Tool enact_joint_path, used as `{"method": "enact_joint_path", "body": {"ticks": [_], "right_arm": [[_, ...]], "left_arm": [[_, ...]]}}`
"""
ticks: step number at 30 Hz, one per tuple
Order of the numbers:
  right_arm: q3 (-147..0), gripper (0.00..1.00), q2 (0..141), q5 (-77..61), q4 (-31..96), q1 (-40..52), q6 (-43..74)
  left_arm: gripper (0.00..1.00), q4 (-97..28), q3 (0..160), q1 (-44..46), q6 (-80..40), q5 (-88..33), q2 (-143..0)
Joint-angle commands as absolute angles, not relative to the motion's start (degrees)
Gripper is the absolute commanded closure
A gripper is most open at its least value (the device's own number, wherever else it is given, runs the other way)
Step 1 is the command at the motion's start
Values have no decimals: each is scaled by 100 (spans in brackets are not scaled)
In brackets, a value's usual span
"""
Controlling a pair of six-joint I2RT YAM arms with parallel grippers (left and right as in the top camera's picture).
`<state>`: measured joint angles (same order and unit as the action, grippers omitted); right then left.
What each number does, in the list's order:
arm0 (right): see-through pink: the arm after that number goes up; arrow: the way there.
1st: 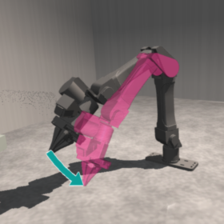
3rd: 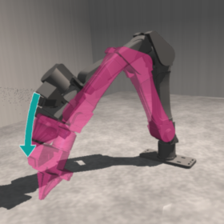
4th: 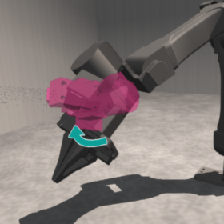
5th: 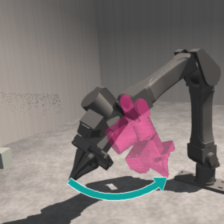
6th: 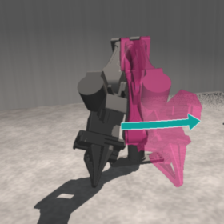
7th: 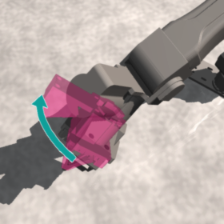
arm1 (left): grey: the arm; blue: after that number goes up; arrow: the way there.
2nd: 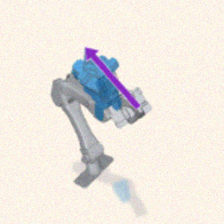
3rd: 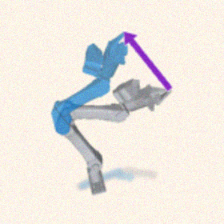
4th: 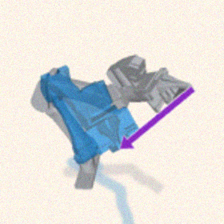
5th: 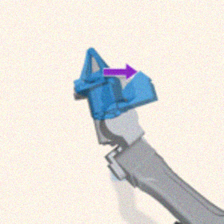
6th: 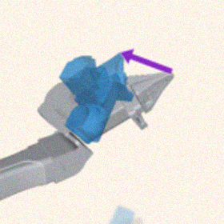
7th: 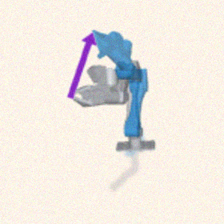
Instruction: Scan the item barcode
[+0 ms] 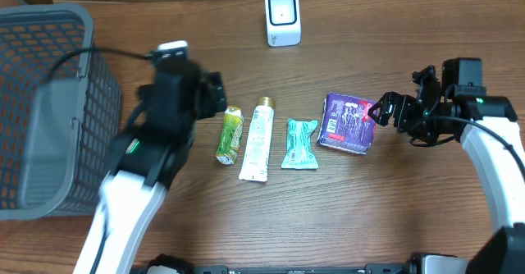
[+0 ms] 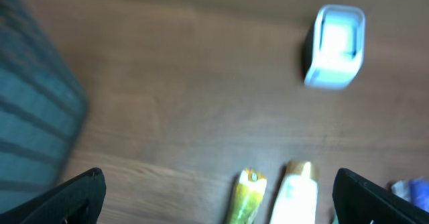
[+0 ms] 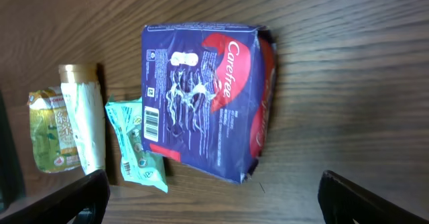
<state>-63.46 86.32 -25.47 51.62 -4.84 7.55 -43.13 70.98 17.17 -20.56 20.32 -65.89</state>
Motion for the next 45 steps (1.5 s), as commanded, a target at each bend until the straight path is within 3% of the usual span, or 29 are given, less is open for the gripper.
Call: {"method": "enact_joint_path", "body": {"ticks": [1,7,18,31,38,40,45], "right_arm": [[-6420,0,8978,-2755,4993,-491,316],[-6420,0,9741,-2838,4357,-491,95],[-6420,9,10112,-2558,3787,-484,-25],[-6355,41,10235,-2576,3946,-414,-5],[-6198,78,10237,-2552,3839,-377,-5],[-6198,96,10235,-2552,3835,-381,86],[-6200,96,10232,-2473,3763,-399,1092]], "left_arm": [[0,-4510,6785,1680,-1835,2504,-5966],[0,-4412,5787,1680,-2296,2596,-5301],[1,-4674,5695,1680,-2294,2589,-5865],[0,-4670,5695,1680,-2294,2589,-7076],[0,-4668,5693,1680,-2294,2589,-7828],[0,-4668,5695,1680,-2294,2589,-7996],[0,-4663,5695,1680,-2294,2589,-8462]]}}
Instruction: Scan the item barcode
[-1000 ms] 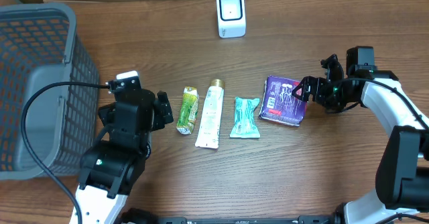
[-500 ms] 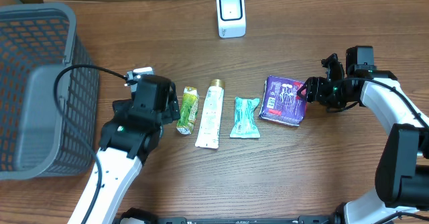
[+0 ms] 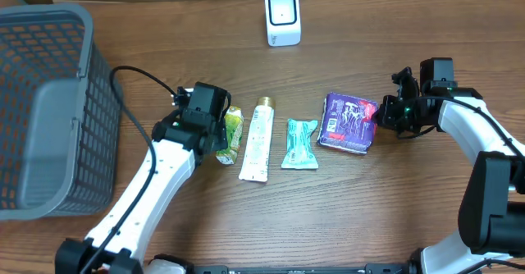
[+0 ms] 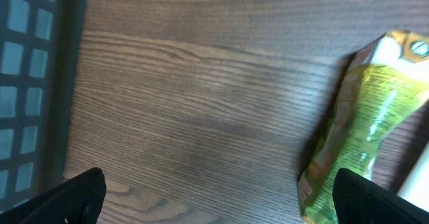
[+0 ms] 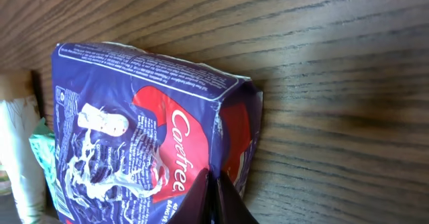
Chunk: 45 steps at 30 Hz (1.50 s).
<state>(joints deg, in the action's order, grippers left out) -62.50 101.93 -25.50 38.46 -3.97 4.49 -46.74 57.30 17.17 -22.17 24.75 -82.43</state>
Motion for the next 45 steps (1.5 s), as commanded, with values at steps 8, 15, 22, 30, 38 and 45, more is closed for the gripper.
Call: {"method": "enact_joint_path", "body": {"ticks": [8,15,22,30,38,45], "right_arm": [[-6316,96,9955,-1459,4873,-589,3041],[-7771,23,9400,-1957,7450,-569,379],[-7852,4,9542,-1938,6298,-572,-976],[-7832,5,10641,-1918,5800,-617,-1105],[-7773,11,11222,-2867,5730,-620,-2139],[-7548,13,11231,-3393,5614,-744,-2126]], "left_arm": [[0,-4648,5695,1682,-2294,2587,-8774],[0,-4646,5693,1682,-2294,2587,-8774],[0,-4674,5693,1680,-1706,2637,-8774],[0,-4628,5693,1680,-727,2587,-8774],[0,-3938,5695,1686,-923,1498,-8774],[1,-3879,6145,1516,-1107,150,-8705]]}}
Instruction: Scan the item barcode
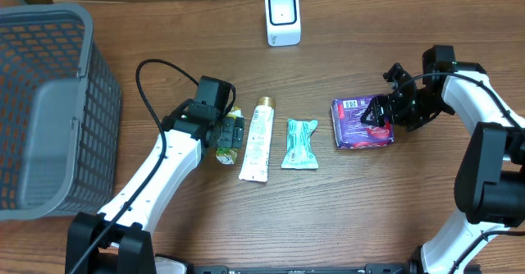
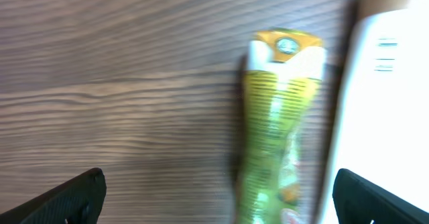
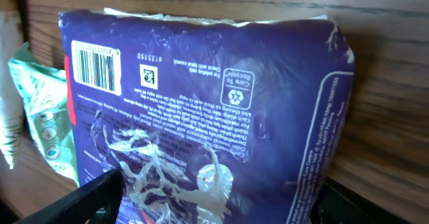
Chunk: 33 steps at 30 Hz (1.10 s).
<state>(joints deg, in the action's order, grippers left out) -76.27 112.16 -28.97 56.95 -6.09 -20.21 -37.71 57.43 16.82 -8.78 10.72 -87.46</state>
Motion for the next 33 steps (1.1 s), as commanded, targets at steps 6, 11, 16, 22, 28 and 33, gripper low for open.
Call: {"method": "enact_joint_path", "body": {"ticks": [6,11,16,22,28,33], "right_arm": [[-7032,13,11231,-4530,5140,-1658,-1645],[-6340,13,11231,-5113,4394,-1765,-1717],[-5959,14,11233,-5133,3704,-1376,-1684],[-5957,32,11233,-5085,3446,-1092,-1468],[-5957,65,11233,-5363,3522,-1094,-1450],[-6062,96,11218,-5669,3548,-1096,-989]], "left_arm": [[0,-5107,7540,862,-1658,-259,-8300],[0,-5516,7848,213,-1828,-187,-7782],[0,-5874,7817,-849,-1909,-169,-7535],[0,-5712,7264,-1151,-1476,-451,-7520],[0,-5151,6661,-1151,-1503,-447,-7533],[0,-5116,6648,-1151,-1500,-403,-7537]]}}
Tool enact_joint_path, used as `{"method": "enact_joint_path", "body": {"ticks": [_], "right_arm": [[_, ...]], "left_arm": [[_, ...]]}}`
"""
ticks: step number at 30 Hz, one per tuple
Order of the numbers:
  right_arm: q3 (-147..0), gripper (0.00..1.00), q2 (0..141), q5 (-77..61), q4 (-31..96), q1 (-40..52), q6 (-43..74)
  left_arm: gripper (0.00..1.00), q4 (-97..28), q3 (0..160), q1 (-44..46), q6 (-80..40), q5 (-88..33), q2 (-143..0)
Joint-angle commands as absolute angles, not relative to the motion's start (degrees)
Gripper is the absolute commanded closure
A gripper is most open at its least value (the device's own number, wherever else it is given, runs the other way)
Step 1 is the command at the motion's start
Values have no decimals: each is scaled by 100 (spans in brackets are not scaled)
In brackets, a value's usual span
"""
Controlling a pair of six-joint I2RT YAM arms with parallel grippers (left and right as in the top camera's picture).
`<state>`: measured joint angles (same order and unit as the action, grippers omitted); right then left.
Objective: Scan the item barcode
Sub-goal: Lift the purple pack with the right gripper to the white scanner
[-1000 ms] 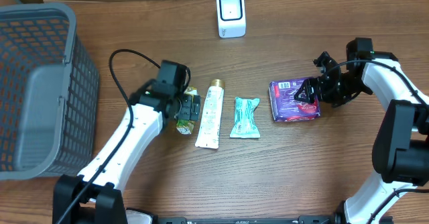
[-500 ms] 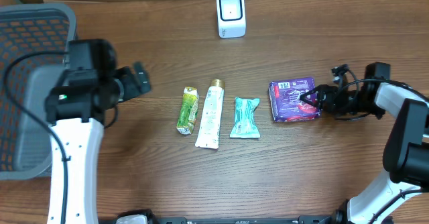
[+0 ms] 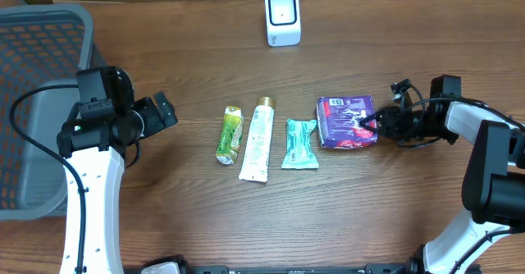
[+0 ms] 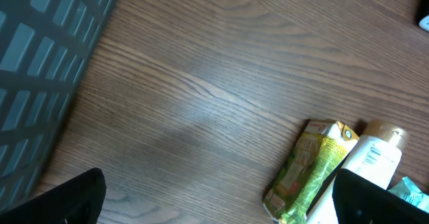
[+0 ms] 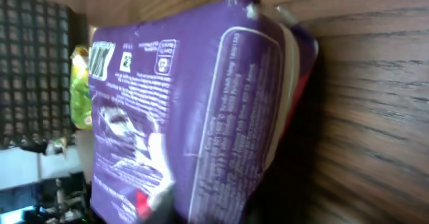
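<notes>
The purple Carefree package (image 3: 346, 121) lies right of centre on the table, and my right gripper (image 3: 384, 125) is at its right edge, shut on it. The right wrist view shows the package (image 5: 201, 110) close up and tipped onto its edge, filling the frame. The white barcode scanner (image 3: 283, 17) stands at the back centre. My left gripper (image 3: 156, 114) hangs open and empty beside the basket, left of the green packet (image 4: 308, 167).
A row lies left of the package: green packet (image 3: 229, 134), white tube (image 3: 257, 139), teal pouch (image 3: 299, 143). A grey mesh basket (image 3: 41, 110) fills the left side, and its wall (image 4: 40, 70) is close to my left gripper.
My left arm has moved from over the green packet back to the left, beside the basket. The purple package now sits a little further left, tipped on edge, with my right gripper shut on it.
My right gripper stood open to the right of the flat package while the left arm hovered left of the row. Then the right fingers were shut at the package's edge. Later the package lay further right, barcode side showing, between open fingers. Now it is gripped.
</notes>
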<state>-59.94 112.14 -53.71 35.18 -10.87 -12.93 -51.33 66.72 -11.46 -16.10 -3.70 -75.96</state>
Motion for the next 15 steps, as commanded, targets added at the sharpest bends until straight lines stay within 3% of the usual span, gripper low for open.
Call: {"method": "enact_joint_path", "body": {"ticks": [1,9,15], "right_arm": [[-6117,96,11185,-5669,3669,-1096,-978],[-6357,96,9819,-5572,4171,-849,-871],[-6617,96,7964,-3345,3913,246,390]], "left_arm": [[0,-5116,6648,-1151,-1500,-405,-7537],[0,-5116,6648,-1151,-1500,-405,-7537],[0,-5116,6648,-1151,-1500,-405,-7537]]}}
